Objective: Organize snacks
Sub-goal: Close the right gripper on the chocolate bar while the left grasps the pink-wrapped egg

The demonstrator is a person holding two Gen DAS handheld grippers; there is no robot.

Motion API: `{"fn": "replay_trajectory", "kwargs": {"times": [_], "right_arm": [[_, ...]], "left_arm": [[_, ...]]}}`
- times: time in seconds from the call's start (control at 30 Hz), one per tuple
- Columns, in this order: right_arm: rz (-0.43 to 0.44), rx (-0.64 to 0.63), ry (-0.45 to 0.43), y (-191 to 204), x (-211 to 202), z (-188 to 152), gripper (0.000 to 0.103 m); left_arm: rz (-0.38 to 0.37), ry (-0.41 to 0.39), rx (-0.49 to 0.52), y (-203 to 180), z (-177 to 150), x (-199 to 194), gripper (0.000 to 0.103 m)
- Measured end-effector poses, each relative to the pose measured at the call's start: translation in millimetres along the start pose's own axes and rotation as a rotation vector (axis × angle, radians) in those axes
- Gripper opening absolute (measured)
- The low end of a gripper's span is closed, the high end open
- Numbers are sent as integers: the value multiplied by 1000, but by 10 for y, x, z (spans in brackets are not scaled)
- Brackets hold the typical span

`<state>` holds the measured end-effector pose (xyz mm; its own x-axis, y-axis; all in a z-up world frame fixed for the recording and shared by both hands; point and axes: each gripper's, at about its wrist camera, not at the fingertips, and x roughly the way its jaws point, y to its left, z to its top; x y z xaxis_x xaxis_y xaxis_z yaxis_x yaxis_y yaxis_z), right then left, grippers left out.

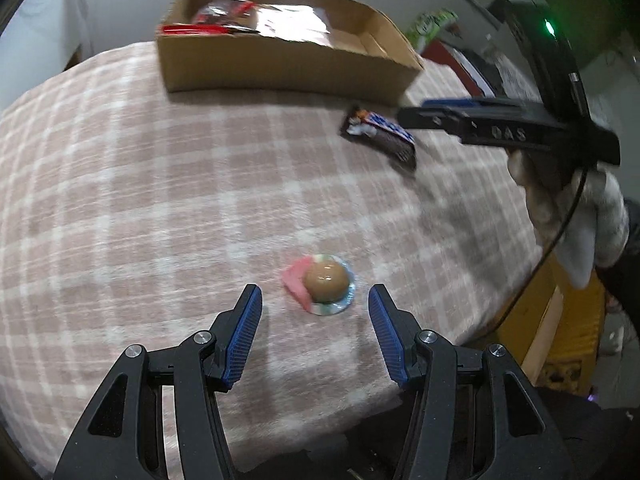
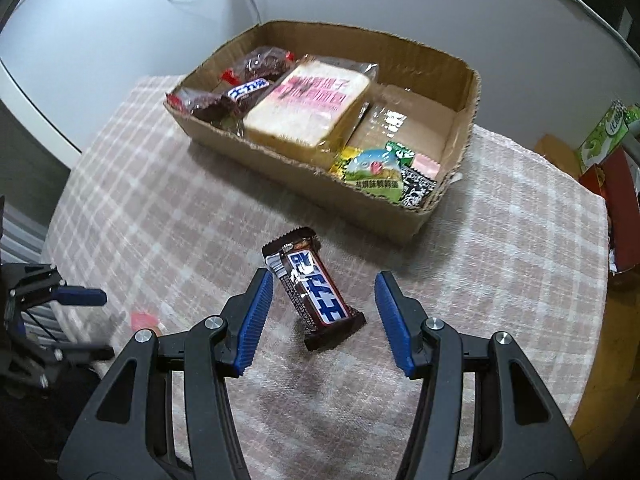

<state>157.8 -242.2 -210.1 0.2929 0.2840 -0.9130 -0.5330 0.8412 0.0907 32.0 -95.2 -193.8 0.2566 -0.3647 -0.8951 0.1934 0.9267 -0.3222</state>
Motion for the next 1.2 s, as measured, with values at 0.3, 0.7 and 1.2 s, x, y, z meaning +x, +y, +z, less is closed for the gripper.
{"fn": "replay_trajectory", "kwargs": {"times": [0.3, 0.7, 1.2], "right_arm": [[-26, -56, 42, 118, 189, -3, 56], [-59, -106, 107, 251, 493, 93, 56], [-81, -95, 97, 316, 527, 49, 29]], "left_arm": [[110, 15, 51, -110, 8, 240, 55], [117, -12, 53, -36, 13, 252, 54], [100, -41, -13, 274, 97, 143, 26]]}}
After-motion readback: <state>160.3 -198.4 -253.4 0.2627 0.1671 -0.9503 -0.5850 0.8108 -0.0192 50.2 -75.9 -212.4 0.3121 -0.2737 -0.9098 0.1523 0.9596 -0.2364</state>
